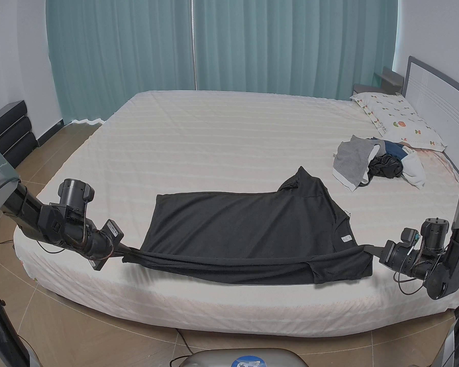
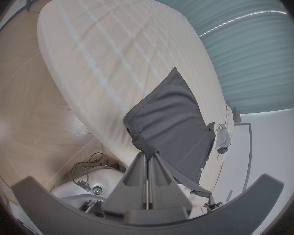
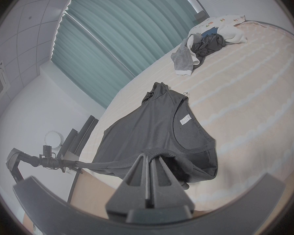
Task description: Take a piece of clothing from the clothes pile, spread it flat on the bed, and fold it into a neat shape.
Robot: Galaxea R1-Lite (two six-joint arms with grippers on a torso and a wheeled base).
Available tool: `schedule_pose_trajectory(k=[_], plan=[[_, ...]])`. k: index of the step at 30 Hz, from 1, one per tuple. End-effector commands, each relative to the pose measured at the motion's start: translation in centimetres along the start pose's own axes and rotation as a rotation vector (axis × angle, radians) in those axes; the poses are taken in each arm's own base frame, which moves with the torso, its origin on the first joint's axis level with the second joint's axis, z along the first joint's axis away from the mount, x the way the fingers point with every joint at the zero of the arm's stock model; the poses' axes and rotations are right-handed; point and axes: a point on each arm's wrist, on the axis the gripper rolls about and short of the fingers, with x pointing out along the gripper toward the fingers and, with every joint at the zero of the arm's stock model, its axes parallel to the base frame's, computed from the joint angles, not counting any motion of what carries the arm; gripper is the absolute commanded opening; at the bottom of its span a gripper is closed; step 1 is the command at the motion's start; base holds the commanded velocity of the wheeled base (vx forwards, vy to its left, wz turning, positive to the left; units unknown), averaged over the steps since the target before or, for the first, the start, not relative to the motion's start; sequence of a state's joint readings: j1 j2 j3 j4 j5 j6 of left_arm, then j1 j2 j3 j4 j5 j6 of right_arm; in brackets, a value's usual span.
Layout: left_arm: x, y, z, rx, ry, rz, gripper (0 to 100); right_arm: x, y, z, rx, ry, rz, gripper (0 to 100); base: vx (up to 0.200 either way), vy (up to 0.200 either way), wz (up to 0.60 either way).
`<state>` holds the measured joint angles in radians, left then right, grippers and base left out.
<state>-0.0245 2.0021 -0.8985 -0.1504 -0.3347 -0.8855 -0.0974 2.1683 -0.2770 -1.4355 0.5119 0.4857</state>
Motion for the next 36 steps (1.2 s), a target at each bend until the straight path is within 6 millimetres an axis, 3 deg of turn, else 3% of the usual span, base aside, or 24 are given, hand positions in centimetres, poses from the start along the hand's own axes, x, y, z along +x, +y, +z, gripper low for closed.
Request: schedule_pose_trajectory(k=[1,10,20,25,36], plan=[[0.8,-0.2,0.6,-0.017,0.000,-0.001,0,0.3,-0.3,-0.1,0.007,0.004,-0.006,0,0.000,0.000,0.00],[0.7,-0.3,0.2,-0.017,0.025,-0.011,0,0.3,-0.3,-0.2,0.008,0.002,-0.012,0,0.133,0.000,0.00],[0.5,-1.6,1.2,-0.119,0.045,0.022,0,0.4,-0.3,-0.1,0.002,-0.004,-0.005,0,0.000,0.000,0.00],[1.2,-1.4,1.4,-0.140,0.050,0.022,0,0.9,-0.8,-0.5,0.012,0.009,-0.016,0,0.000,0.000,0.00],[4.1,-1.7,2.6,-0.212,0.042,0.032,0,4.1,-2.5,-0.7,0.016,-0.019,-0.083,0,0.000,0.000,0.00]])
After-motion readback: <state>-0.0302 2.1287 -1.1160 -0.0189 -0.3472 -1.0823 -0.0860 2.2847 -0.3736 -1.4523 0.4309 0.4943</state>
